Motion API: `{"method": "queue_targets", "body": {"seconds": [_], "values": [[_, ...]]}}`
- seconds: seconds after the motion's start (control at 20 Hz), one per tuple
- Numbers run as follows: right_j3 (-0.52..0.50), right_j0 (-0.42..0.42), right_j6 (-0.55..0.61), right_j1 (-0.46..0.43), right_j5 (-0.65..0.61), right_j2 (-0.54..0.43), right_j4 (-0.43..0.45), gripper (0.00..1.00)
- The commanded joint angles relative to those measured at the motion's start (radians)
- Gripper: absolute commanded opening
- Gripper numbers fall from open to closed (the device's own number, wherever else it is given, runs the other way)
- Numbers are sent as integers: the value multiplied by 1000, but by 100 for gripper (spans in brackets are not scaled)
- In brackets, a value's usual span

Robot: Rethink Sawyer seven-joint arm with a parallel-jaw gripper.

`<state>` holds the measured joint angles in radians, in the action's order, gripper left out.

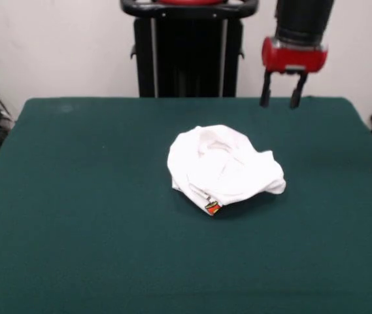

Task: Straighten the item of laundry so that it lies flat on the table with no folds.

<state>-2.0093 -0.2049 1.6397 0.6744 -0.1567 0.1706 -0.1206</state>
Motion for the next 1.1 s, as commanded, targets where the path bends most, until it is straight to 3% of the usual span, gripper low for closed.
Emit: {"method": "queue_targets", "body": {"seconds": [0.05,0.65,1.1], "values": [[124,-53,308,-202,122,73,-123,100],[177,-109,308,-321,206,132,-216,100],[211,-85,305,-414,329,101,-245,100]]}}
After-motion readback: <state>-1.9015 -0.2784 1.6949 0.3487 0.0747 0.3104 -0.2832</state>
